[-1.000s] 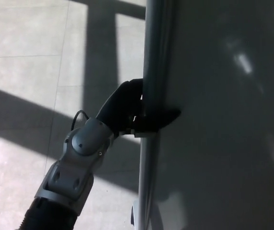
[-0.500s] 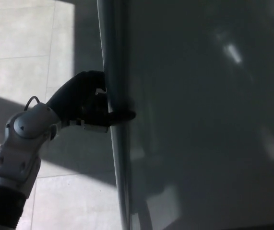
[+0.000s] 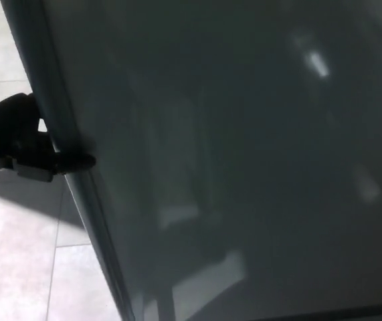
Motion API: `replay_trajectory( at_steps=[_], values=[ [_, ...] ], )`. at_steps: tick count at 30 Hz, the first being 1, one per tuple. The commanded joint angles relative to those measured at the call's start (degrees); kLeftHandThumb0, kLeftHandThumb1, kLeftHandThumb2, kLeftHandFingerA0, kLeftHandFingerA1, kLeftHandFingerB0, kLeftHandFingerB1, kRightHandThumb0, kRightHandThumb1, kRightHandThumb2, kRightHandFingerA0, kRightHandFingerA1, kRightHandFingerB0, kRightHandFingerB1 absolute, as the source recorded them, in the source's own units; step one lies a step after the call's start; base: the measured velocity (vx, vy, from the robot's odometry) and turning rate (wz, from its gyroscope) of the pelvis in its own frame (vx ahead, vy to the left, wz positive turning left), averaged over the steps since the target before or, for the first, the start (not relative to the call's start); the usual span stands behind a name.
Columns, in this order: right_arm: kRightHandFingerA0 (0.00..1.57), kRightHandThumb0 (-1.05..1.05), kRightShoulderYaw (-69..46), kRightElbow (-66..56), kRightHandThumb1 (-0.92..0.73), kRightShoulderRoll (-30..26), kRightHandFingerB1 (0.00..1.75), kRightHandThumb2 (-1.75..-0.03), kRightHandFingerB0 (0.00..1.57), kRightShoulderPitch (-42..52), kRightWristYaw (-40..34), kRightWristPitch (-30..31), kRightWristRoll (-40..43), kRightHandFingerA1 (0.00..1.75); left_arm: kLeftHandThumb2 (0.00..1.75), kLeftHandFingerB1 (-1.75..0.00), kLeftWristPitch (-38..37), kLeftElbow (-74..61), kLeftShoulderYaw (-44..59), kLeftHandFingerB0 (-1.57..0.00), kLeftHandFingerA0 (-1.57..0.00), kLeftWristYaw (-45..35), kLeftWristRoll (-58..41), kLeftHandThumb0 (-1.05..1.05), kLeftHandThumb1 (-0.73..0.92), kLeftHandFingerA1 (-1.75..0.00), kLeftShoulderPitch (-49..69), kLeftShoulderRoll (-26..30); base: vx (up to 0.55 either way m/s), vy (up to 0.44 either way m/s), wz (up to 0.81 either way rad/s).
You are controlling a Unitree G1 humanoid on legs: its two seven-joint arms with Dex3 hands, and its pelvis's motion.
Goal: A white board is being place on the right hand side and parallel to the robot and the robot uses its left hand to grab on the leftside of the whiteboard and drag the whiteboard from the right hand side to the left hand side
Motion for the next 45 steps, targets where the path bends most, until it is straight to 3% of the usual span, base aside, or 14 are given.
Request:
replay_trajectory(
  at_steps=[1,4,5,8,15,22,23,25,26,37,39,40,41,45],
  values=[
    [0.65,-0.77,-0.03,0.57,-0.71,-1.21,0.54,-0.61,0.52,0.08,-0.96,-0.85,-0.29,0.76,0.62,-0.83,0.29,5.06,2.06,-0.91,-0.81,-9.36,-1.08,-0.14,0.75,-0.98,2.86,5.19,0.00,0.000,0.00],
    [0.66,-0.79,0.25,0.63,-0.72,-1.43,0.53,-0.61,0.52,-0.13,-1.19,-0.68,-0.59,0.76,0.62,-0.83,2.76,5.40,2.82,-0.90,-0.80,-10.73,-1.64,-0.12,0.75,-0.98,3.50,6.83,0.00,0.000,0.04],
    [0.65,-0.80,0.14,0.68,-0.71,-1.45,0.55,-0.61,0.53,-0.20,-1.04,-0.75,-0.40,0.76,0.63,-0.85,1.31,6.12,3.48,-0.88,-0.80,-11.48,-1.87,-0.07,0.79,-1.07,4.23,7.65,0.00,0.000,0.06],
    [0.65,-0.80,0.39,0.69,-0.72,-1.70,0.56,-0.61,0.53,-0.10,-1.27,-0.63,-0.64,0.76,0.62,-0.83,-1.34,7.41,3.68,-0.89,-0.79,-10.91,-0.41,-0.15,0.77,-1.05,5.25,9.23,0.00,0.000,0.00],
    [0.66,-0.80,0.96,0.77,-0.73,-1.90,0.53,-0.61,0.53,0.02,-1.69,-0.65,-1.14,0.75,0.63,-0.87,-1.70,13.37,5.20,-0.86,-0.75,-9.42,0.72,-0.01,0.83,-1.12,5.93,13.04,0.00,0.000,0.02],
    [0.69,-0.79,0.48,1.22,-0.71,-1.64,0.54,-0.61,0.55,-0.03,-0.85,-0.68,-0.31,0.78,0.72,-0.91,-8.92,20.31,5.96,-0.86,-0.75,-6.40,2.62,0.07,0.83,-1.07,6.61,16.14,0.00,0.000,0.00],
    [0.68,-0.78,0.76,1.17,-0.72,-1.73,0.56,-0.61,0.55,-0.03,-1.31,-1.01,-0.80,0.78,0.81,-0.90,-8.94,20.91,5.88,-0.82,-0.76,-6.01,2.84,0.12,0.81,-1.05,6.33,16.84,0.00,0.000,0.00],
    [0.67,-0.78,1.05,1.04,-0.72,-1.73,0.55,-0.62,0.55,-0.06,-1.72,-1.25,-1.18,0.76,0.79,-0.89,-9.53,22.04,6.03,-0.80,-0.74,-6.55,2.64,0.10,0.82,-1.05,5.81,17.91,0.00,0.000,0.00],
    [0.64,-0.77,0.98,0.96,-0.72,-1.63,0.55,-0.61,0.54,-0.09,-1.61,-1.13,-1.02,0.74,0.66,-0.89,-10.12,22.68,6.03,-0.79,-0.71,-6.72,2.67,0.03,0.85,-1.09,5.62,18.32,0.00,0.000,0.00],
    [0.66,-0.80,1.13,1.16,-0.72,-1.49,0.55,-0.61,0.54,-0.34,-1.51,-1.00,-1.25,0.74,0.63,-0.75,-15.38,25.35,3.88,-0.80,-0.74,-3.25,6.36,-0.13,0.78,-1.01,4.82,22.61,0.00,0.000,0.00],
    [0.66,-0.81,1.25,1.28,-0.72,-1.54,0.55,-0.61,0.54,-0.60,-1.57,-1.15,-1.41,0.75,0.64,-0.79,-11.73,26.62,5.23,-0.76,-0.72,-5.77,3.86,0.03,0.84,-1.05,3.58,22.70,0.00,0.000,0.00],
    [0.66,-0.81,1.30,1.31,-0.72,-1.56,0.55,-0.61,0.54,-0.60,-1.63,-1.19,-1.48,0.75,0.64,-0.79,-10.98,26.88,5.42,-0.76,-0.72,-6.00,3.52,0.03,0.84,-1.05,3.34,22.65,0.00,0.000,0.00],
    [0.64,-0.81,0.94,1.47,-0.72,-1.24,0.55,-0.61,0.55,-0.82,-1.25,-1.03,-0.91,0.74,0.63,-0.73,-12.59,26.57,4.99,-0.71,-0.74,-6.74,4.22,-0.06,0.81,-0.89,3.64,23.77,0.00,0.000,0.00],
    [0.65,-0.81,0.98,1.73,-0.72,-1.11,0.56,-0.61,0.54,-1.12,-1.42,-1.43,-1.01,0.74,0.63,-0.75,-12.59,27.22,4.38,-0.75,-0.74,-9.28,4.69,-0.08,0.80,-0.96,2.58,24.90,0.00,0.000,0.00]
  ],
)
